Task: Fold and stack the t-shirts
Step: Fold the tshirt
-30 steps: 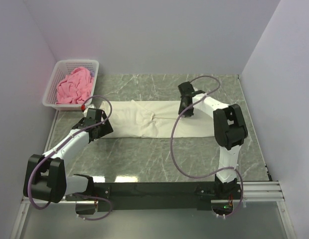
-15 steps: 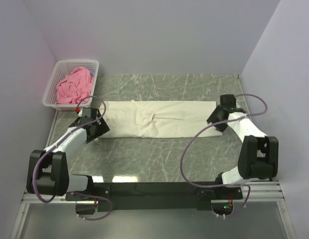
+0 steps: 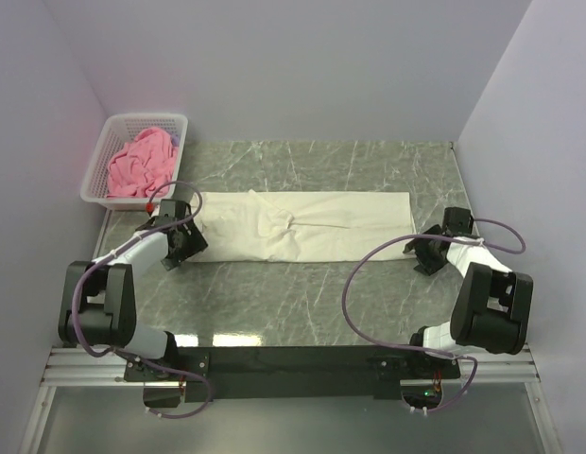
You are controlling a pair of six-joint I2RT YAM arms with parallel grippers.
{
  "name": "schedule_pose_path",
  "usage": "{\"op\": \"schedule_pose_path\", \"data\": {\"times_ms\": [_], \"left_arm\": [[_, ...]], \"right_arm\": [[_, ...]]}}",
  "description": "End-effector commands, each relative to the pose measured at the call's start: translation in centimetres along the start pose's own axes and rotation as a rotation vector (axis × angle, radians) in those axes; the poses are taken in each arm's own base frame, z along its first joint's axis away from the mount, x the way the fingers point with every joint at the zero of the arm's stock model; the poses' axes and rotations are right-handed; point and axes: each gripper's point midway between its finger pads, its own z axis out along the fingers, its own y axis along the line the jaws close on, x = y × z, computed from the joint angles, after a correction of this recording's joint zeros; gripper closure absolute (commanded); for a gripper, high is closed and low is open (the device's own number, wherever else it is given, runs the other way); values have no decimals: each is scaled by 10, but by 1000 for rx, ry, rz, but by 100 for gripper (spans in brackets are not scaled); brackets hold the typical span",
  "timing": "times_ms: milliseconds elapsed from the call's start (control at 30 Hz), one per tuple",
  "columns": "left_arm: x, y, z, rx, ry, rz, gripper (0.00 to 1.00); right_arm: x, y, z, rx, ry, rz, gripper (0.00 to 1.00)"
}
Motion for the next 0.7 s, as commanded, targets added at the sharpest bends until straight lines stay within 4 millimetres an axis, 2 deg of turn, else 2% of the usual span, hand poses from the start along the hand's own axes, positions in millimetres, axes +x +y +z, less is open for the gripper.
{"op": "schedule_pose_path", "data": {"times_ms": [0, 333, 533, 633, 667], "left_arm": [[-18, -8, 1, 20, -38, -19, 21], [-20, 0, 10, -10, -14, -32, 39], [-9, 3, 10, -5, 21, -23, 47], [-6, 8, 9, -19, 26, -18, 57], [-6, 8, 9, -21, 26, -15, 63]], "right_arm": [[-11, 7, 1, -57, -42, 32, 38], [-13, 3, 20, -73, -20, 107, 42], [-15, -5, 22, -46, -25, 114, 45], [-17, -10, 23, -28, -29, 109, 56], [-17, -11, 23, -24, -26, 108, 63]]}}
